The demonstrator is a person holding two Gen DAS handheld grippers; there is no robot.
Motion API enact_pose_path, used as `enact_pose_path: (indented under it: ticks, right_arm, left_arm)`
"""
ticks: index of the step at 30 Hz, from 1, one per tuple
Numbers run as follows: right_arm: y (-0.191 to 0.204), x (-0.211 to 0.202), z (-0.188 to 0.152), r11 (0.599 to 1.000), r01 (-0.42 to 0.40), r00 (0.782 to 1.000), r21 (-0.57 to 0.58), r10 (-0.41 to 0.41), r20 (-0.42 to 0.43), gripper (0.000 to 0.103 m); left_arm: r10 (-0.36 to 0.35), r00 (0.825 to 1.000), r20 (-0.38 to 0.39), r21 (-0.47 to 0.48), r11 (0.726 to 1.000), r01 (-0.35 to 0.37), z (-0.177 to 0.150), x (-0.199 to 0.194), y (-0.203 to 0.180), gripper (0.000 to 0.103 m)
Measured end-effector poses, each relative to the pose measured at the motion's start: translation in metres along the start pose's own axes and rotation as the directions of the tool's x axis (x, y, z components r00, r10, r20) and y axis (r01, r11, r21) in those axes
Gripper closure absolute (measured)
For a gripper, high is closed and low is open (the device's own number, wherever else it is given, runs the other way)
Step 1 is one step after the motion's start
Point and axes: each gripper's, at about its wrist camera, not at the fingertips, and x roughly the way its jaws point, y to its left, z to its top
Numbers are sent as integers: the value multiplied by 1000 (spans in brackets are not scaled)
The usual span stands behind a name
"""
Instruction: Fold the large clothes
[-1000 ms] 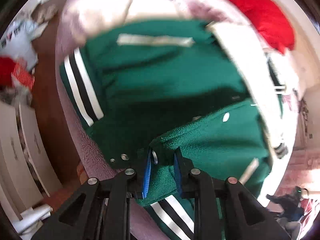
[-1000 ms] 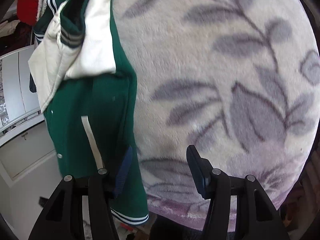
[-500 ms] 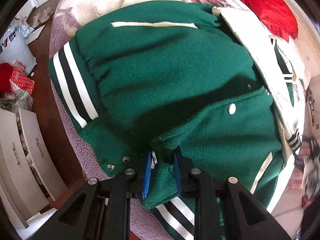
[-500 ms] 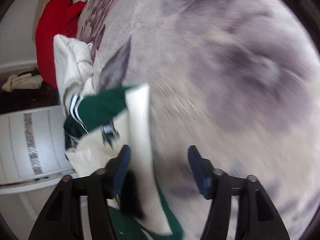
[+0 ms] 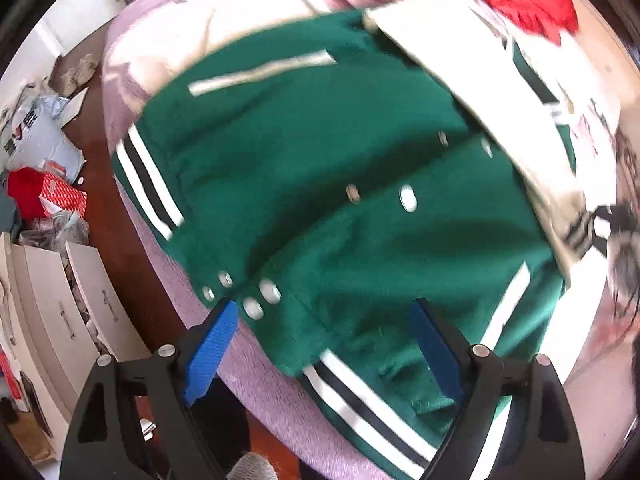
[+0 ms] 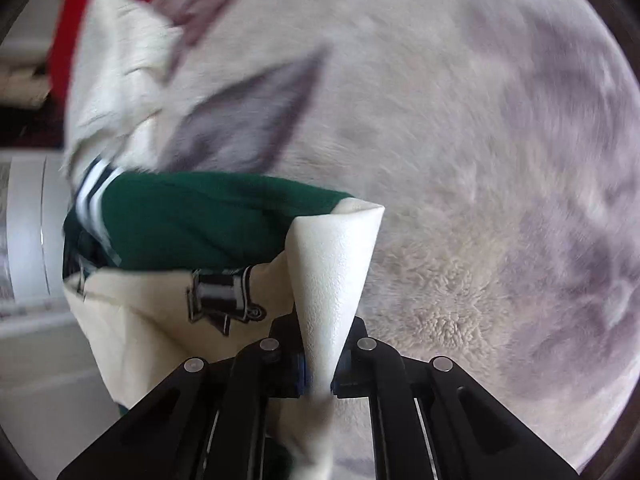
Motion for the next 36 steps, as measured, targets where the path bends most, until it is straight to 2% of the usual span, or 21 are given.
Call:
enact_pose_path:
  ticks: [4, 6, 7, 9, 11, 13, 14, 15, 16, 17, 18, 20, 22, 25, 26, 27, 29, 31, 33, 35, 36]
  right_arm:
    - [12, -2, 3, 999, -35, 998, -3, 35, -53, 87]
    - [7, -12, 1, 995, -98, 990, 5, 98, -106, 77]
    - [1, -18, -2, 994, -107, 987, 4, 107, -120, 64]
    - [-14, -31, -12, 994, -109, 986, -1, 108, -127, 59]
    - [-30, -41, -31, 995, -102, 983, 4, 102, -155, 53]
    - [-46, -50, -55, 993, -115, 977, 35, 119, -175, 52]
    - [-57, -52, -64, 991, -122, 973, 52, 130, -189, 52]
    - [-65, -52, -78, 988, -135, 967, 71, 147, -207, 52]
    - [-73, -51, -93, 986, -142, 962, 86, 158, -224, 52]
    - [-80, -49, -111, 985, -144, 957, 96, 163, -242, 52]
    - [-84, -48, -121, 984, -145, 953, 101, 166, -253, 52]
    - [-91, -47, -141, 985, -129, 953, 115, 155, -261, 52]
    - [-100, -46, -153, 983, -114, 955, 146, 149, -257, 52]
    - [-113, -51, -154, 979, -104, 960, 174, 145, -240, 52]
    - [-112, -52, -152, 978, -108, 961, 178, 149, -234, 52]
    - [-109, -55, -148, 978, -117, 962, 171, 155, -227, 52]
    - [-105, -63, -143, 981, -131, 964, 143, 160, -214, 52]
    - [-95, -71, -137, 983, -141, 967, 113, 162, -197, 52]
    - [-88, -76, -135, 984, -146, 970, 100, 163, -181, 52]
    - [-91, -81, -131, 983, -147, 971, 111, 165, -171, 51]
    - [-95, -81, -130, 981, -148, 971, 123, 168, -168, 51]
  left_arm:
    - [-55, 993, -107, -137, 990, 40, -23, 18, 16, 16]
    - [-83, 987, -141, -187, 981, 56, -40, 23, 21, 16]
    - [-105, 981, -162, -213, 975, 70, -50, 26, 23, 16]
    - [-172, 963, -207, -260, 959, 115, -73, 31, 21, 16]
    - [-260, 927, -271, -301, 937, 175, -93, 42, 13, 16]
    - [-382, 864, -329, -367, 894, 256, -112, 56, -4, 16]
    - [-416, 843, -341, -387, 879, 278, -118, 62, -10, 16]
    - [-444, 823, -353, -406, 866, 293, -125, 71, -18, 25]
    - [-466, 818, -338, -416, 853, 315, -128, 74, -22, 42]
    - [-472, 823, -316, -398, 853, 336, -128, 74, -28, 94]
    - [-439, 842, -314, -352, 877, 327, -128, 73, -33, 99]
    - [-384, 873, -301, -262, 913, 312, -132, 72, -39, 99]
    - [-324, 879, -350, -198, 943, 268, -138, 83, -34, 99]
    - [-295, 862, -412, -220, 950, 221, -143, 82, -16, 100]
    - [-320, 853, -411, -252, 940, 231, -139, 76, -9, 100]
    - [-327, 858, -396, -265, 935, 233, -133, 66, -2, 99]
    - [-307, 889, -338, -208, 946, 248, -114, 40, -2, 98]
    - [-251, 926, -281, -72, 968, 240, -100, 17, -15, 84]
    - [-209, 949, -234, 134, 960, 245, -92, 5, -49, 22]
    - [-162, 960, -228, 299, 927, 227, -96, 8, -84, 19]
    - [-116, 966, -230, 422, 883, 206, -102, 16, -113, 19]
